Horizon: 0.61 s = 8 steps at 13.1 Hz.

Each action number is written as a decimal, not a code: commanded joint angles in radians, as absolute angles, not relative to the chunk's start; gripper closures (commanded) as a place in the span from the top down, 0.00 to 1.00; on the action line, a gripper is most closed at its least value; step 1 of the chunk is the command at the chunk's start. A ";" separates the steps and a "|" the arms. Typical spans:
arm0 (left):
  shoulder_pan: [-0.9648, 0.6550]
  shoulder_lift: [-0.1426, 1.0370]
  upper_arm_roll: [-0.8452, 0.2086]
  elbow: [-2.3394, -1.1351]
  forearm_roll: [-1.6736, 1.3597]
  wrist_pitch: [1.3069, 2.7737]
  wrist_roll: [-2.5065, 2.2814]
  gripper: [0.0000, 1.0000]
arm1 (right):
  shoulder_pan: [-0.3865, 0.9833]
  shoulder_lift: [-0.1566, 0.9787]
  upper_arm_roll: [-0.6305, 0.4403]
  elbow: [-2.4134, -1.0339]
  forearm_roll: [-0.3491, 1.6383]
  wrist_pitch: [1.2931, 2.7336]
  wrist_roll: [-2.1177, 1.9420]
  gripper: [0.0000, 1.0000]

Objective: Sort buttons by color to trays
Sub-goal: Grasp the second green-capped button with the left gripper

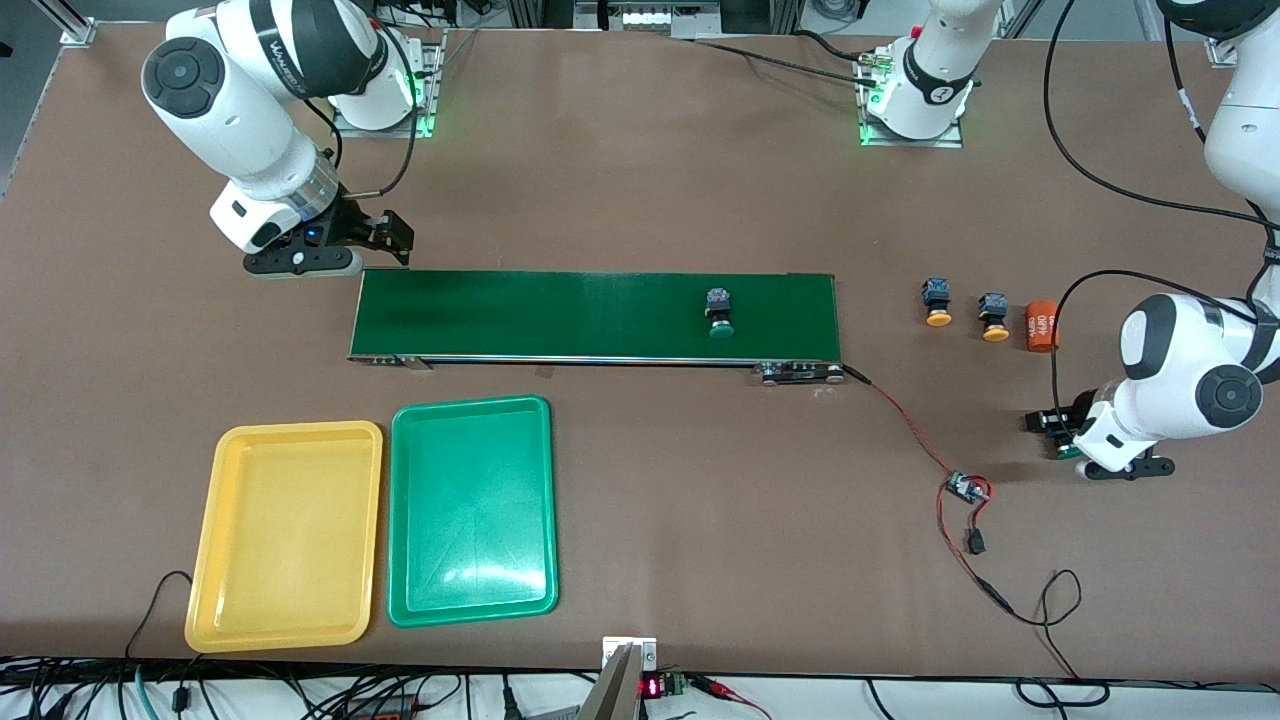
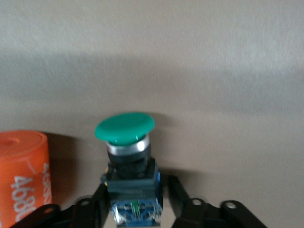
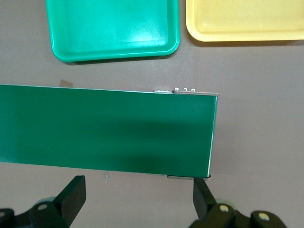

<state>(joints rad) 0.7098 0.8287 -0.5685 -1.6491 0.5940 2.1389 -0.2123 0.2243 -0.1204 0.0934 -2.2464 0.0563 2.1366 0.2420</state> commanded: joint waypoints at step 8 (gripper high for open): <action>0.715 0.769 -0.865 -1.582 0.534 1.665 -0.236 0.18 | 0.284 -0.103 0.089 -2.252 0.064 2.132 0.258 1.00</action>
